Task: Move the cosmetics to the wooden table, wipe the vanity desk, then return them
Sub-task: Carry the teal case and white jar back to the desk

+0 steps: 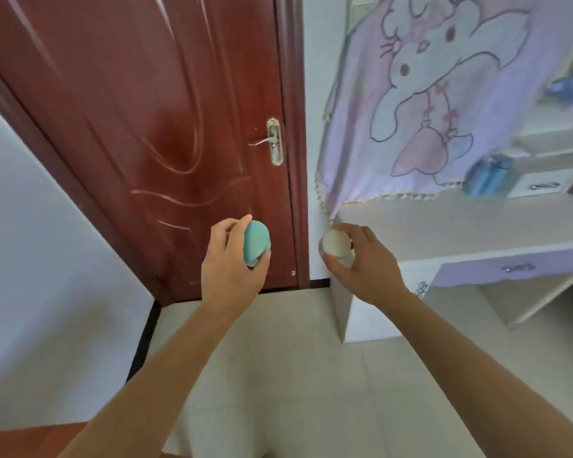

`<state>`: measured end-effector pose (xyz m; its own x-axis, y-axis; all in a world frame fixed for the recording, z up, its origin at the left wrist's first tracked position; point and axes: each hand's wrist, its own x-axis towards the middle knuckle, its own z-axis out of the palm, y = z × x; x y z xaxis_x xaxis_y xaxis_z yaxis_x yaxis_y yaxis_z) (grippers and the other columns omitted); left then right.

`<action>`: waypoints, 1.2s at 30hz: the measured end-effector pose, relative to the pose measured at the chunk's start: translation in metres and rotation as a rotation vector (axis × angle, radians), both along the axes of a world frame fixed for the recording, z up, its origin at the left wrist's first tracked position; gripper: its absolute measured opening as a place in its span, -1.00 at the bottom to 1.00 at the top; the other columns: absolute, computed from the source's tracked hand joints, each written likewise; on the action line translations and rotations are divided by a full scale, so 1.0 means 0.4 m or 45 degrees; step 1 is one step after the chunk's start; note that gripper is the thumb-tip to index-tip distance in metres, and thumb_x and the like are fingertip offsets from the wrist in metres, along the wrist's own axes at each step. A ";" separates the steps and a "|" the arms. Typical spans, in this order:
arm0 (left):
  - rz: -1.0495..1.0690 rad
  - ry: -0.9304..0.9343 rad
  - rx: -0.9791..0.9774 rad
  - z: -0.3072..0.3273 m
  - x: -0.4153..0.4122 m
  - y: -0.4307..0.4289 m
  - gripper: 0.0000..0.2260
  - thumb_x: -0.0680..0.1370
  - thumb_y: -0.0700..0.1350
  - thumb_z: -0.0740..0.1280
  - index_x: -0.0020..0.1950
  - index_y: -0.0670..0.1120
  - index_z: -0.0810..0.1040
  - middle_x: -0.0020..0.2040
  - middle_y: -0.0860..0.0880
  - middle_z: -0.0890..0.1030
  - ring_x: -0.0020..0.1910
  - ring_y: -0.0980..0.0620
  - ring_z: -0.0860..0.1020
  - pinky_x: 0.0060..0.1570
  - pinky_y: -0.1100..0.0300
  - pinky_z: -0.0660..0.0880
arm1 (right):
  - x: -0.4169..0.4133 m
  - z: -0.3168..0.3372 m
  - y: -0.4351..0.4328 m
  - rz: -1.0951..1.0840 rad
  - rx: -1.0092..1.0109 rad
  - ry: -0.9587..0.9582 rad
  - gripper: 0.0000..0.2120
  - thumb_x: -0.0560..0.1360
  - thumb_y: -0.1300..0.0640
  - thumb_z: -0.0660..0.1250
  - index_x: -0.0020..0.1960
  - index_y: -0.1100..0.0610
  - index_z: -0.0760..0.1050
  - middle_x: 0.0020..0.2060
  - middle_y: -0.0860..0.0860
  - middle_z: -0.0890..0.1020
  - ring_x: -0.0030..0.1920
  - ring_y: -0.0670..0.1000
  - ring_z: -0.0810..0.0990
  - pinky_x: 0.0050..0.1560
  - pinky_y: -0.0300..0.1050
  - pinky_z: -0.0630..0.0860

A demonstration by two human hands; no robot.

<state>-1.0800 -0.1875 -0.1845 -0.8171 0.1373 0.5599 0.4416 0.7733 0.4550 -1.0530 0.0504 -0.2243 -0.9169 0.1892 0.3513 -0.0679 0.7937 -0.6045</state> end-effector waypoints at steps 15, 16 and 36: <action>-0.686 -0.133 0.095 -0.035 -0.413 0.888 -0.50 0.48 -0.11 0.45 0.38 0.00 0.37 0.31 0.04 0.38 0.19 -0.01 0.46 0.00 0.09 0.52 | -0.152 0.006 0.798 -0.598 0.142 -0.092 -0.42 0.46 -0.19 0.40 0.40 -0.06 0.34 0.14 -0.03 0.54 0.03 0.06 0.60 -0.13 -0.03 0.56; -0.731 -0.136 0.081 -0.030 -0.441 0.948 -0.49 0.48 -0.12 0.46 0.38 -0.01 0.37 0.31 0.03 0.39 0.19 -0.02 0.46 0.01 0.11 0.51 | -0.166 0.014 0.849 -0.628 0.144 -0.089 -0.42 0.46 -0.20 0.39 0.40 -0.06 0.33 0.14 -0.03 0.54 0.03 0.06 0.60 -0.12 -0.03 0.56; -0.535 -0.411 -0.139 -0.280 -0.768 1.743 -0.47 0.44 -0.07 0.50 0.35 -0.06 0.38 0.24 -0.03 0.43 0.12 -0.04 0.48 -0.07 0.15 0.47 | -0.558 -0.214 1.704 -0.406 0.015 -0.336 -0.43 0.50 -0.15 0.37 0.43 -0.01 0.30 0.24 -0.01 0.54 0.19 0.06 0.55 0.09 0.01 0.52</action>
<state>-1.3871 0.5096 -0.2966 -0.8074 0.5327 0.2537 0.5742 0.6104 0.5456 -1.2763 0.7318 -0.3099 -0.8718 0.4759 0.1161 0.3386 0.7567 -0.5592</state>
